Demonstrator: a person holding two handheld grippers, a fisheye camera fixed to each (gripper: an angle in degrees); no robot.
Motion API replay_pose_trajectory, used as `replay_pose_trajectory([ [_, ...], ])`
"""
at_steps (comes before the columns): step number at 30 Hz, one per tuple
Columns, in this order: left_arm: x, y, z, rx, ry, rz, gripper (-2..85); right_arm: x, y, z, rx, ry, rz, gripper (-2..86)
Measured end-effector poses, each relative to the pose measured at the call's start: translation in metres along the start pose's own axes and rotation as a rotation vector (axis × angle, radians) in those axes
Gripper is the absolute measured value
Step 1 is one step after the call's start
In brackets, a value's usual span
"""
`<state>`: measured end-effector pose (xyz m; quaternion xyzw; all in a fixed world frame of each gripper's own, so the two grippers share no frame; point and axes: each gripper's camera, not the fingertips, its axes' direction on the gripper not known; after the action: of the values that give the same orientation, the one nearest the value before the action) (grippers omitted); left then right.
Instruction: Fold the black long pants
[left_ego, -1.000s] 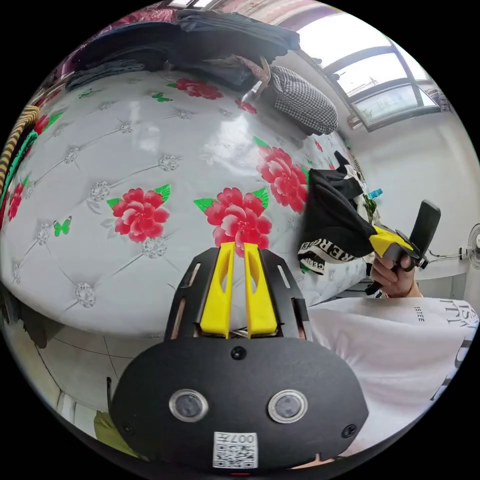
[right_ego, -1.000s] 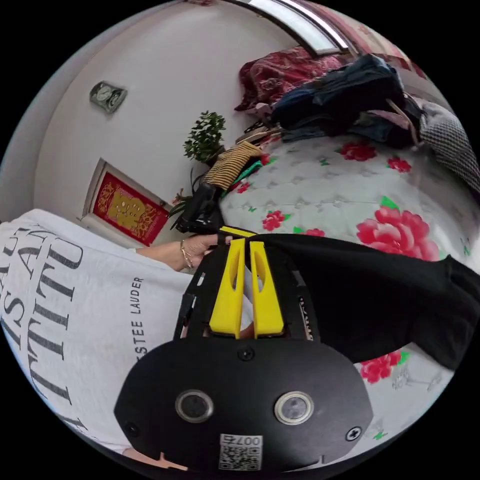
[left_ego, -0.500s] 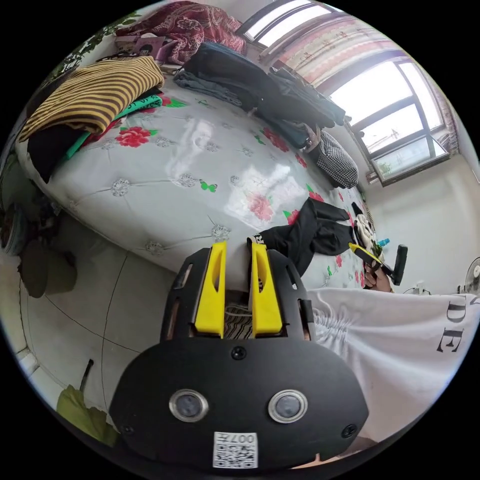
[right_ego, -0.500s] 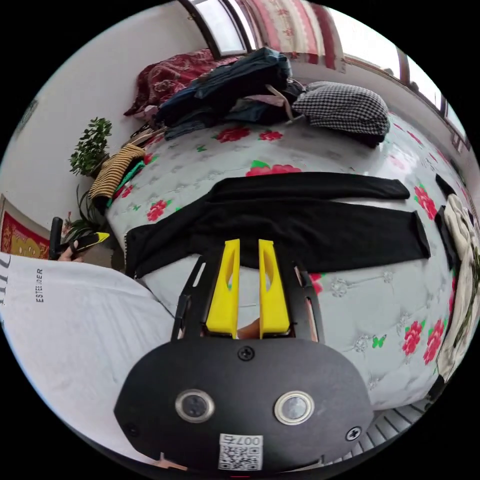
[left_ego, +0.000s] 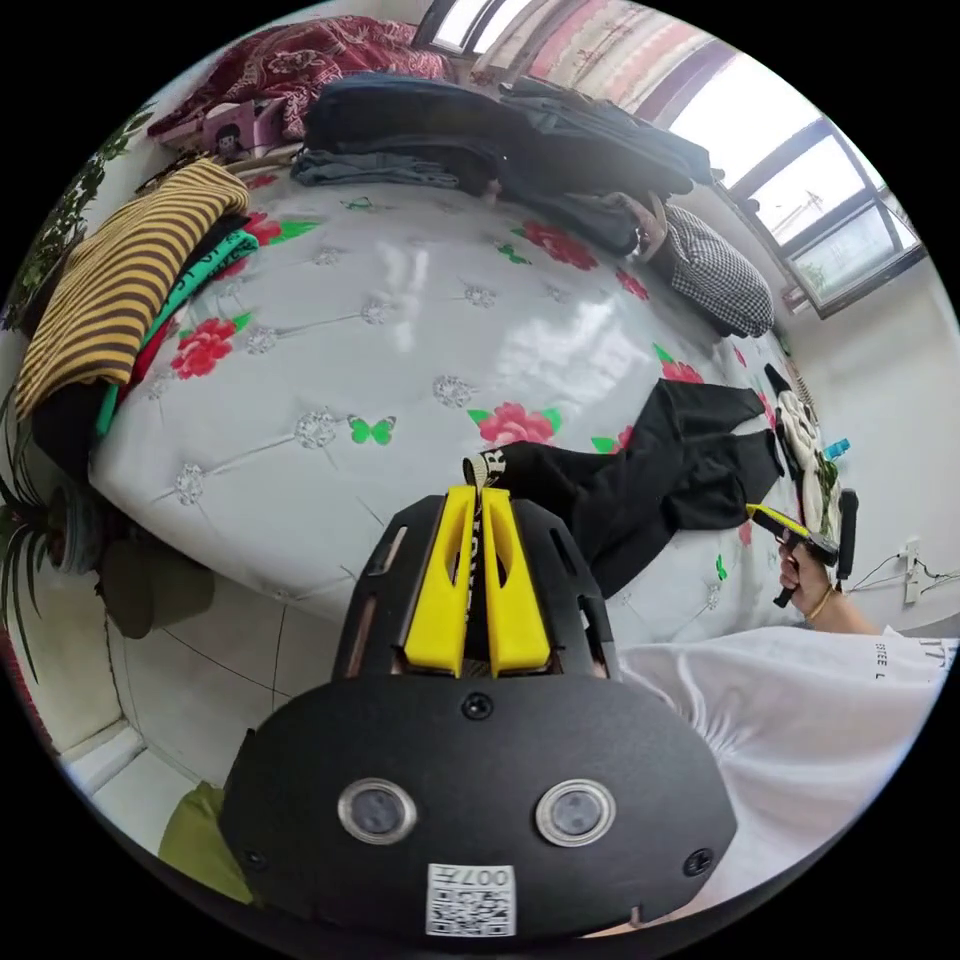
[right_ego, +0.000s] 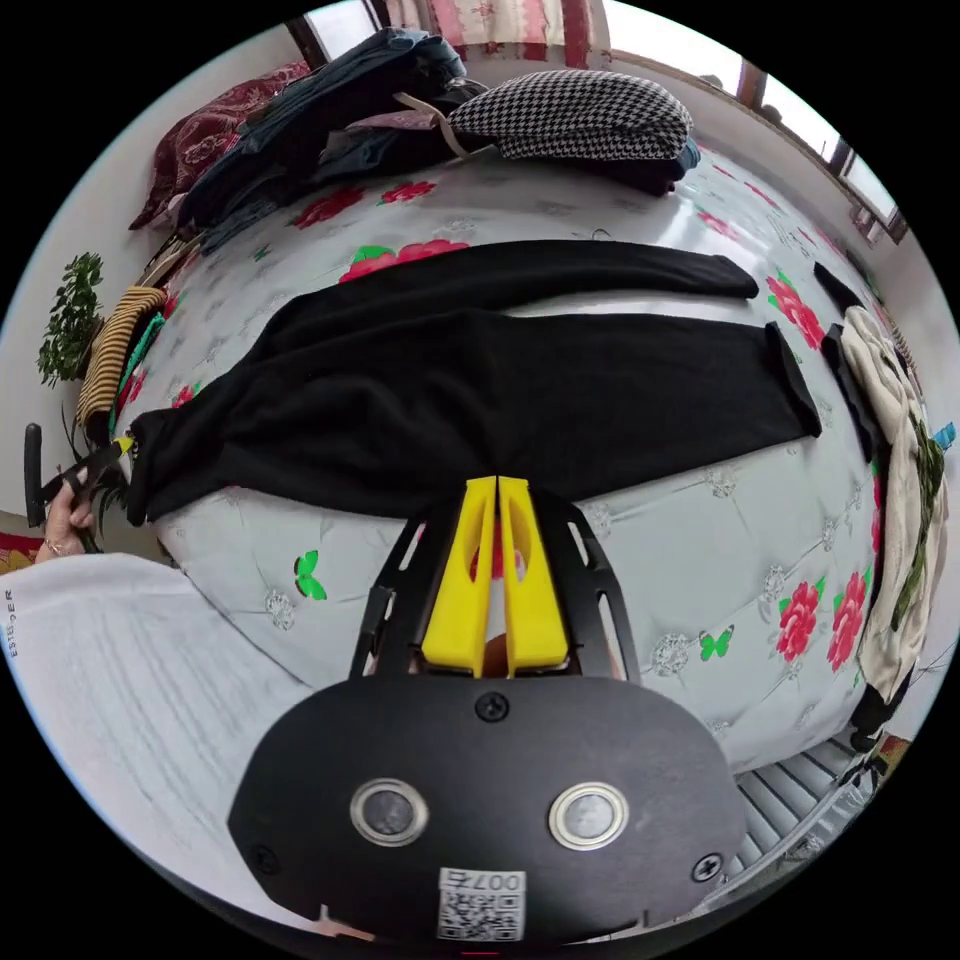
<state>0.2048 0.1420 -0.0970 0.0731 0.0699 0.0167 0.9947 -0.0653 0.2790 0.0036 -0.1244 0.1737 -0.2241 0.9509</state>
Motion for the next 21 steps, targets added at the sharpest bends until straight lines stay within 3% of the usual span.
replay_pose_trajectory([
  [6, -0.046, 0.000, -0.028, 0.048, 0.023, -0.147, 0.4, -0.016, 0.059, -0.001, -0.268, -0.356, -0.189, -0.1],
  [9, -0.058, 0.007, -0.030, 0.026, 0.033, -0.168, 4.3, 0.008, 0.062, -0.033, -0.126, -0.266, -0.157, 0.2],
  [14, -0.059, -0.007, -0.056, 0.060, 0.015, -0.117, 9.4, 0.089, -0.005, -0.079, 0.183, -0.167, 0.125, 2.7],
  [21, -0.012, -0.076, -0.012, -0.140, 0.028, 0.012, 12.2, 0.099, -0.144, -0.039, 0.158, -0.013, 0.094, 6.9],
])
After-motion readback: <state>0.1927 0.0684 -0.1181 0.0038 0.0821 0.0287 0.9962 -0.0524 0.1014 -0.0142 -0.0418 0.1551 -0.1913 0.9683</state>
